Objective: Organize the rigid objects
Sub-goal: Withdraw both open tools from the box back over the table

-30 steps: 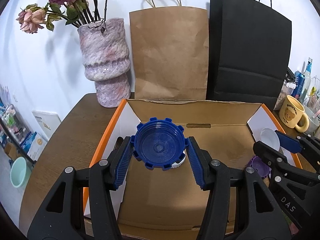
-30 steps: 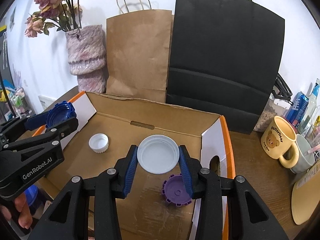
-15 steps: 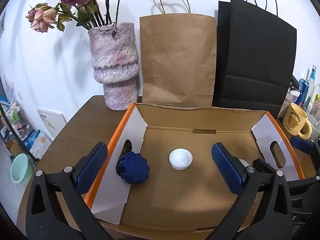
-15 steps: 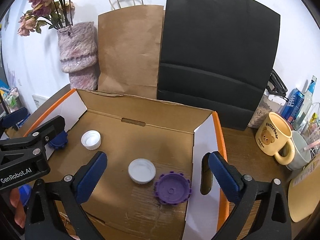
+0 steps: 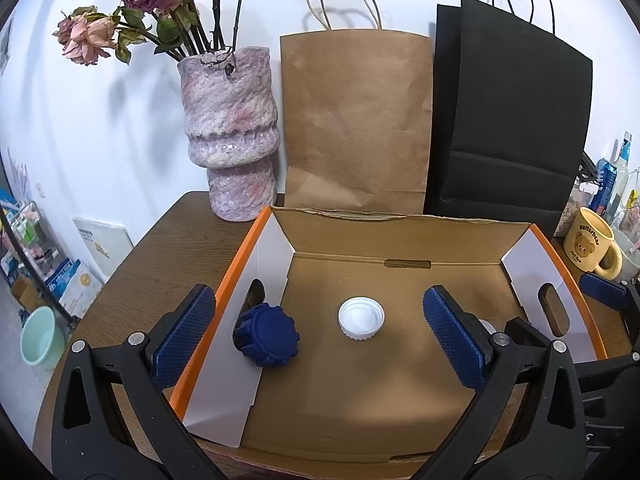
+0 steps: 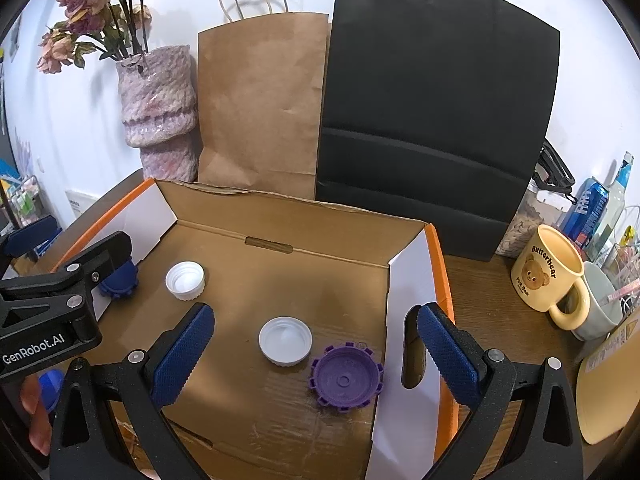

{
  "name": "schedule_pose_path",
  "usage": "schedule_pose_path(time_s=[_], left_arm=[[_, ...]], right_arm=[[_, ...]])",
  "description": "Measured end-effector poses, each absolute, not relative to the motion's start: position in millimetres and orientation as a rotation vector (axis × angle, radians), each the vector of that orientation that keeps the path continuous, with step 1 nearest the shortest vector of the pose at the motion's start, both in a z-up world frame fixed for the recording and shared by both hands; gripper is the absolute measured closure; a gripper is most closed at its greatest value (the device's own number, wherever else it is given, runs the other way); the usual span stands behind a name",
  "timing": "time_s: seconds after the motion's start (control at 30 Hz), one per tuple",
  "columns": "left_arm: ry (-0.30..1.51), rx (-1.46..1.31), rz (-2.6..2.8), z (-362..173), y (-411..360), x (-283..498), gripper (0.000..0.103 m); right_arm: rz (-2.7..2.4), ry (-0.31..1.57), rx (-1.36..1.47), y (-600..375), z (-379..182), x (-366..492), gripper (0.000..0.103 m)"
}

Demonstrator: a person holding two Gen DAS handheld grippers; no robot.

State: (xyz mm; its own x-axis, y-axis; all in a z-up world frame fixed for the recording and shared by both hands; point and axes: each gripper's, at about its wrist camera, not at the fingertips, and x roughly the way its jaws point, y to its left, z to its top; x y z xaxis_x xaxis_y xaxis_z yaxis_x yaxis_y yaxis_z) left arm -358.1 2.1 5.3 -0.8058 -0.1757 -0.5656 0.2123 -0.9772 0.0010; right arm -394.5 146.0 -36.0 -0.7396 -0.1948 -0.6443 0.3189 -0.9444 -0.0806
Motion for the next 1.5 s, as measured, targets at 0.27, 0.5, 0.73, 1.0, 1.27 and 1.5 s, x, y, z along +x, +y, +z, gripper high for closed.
schedule_pose_path(time_s=[0.27, 0.5, 0.73, 1.0, 1.27, 1.5], left_arm=[[0.103, 0.866, -2.806, 7.7, 2.6, -353.8, 0.0], [0.109, 0.81, -2.829, 19.5, 7.0, -336.3, 0.0], [0.116, 0.791, -2.835, 23.1, 8.8, -321.4, 0.0], [0.118, 0.787, -2.849, 24.8, 12.6, -302.6, 0.0], [0.111, 0.779, -2.857, 26.0, 17.9, -280.2, 0.0], [0.126, 0.774, -2.863, 26.3, 19.8, -258.9, 0.0]], right_arm=[[-2.688, 0.265, 0.947, 149.8, -31.5, -389.0, 0.0], [-2.697, 0.266, 0.909, 153.8, -24.2, -376.9, 0.0], [-2.701, 0.267, 0.88, 158.4, -18.4, -361.9, 0.0], [-2.701, 0.262, 0.853, 166.5, -15.6, -341.7, 0.0], [-2.701, 0.243, 0.828, 179.6, -12.8, -319.3, 0.0], [-2.692, 0.225, 0.817, 192.3, -12.8, -298.9, 0.0]])
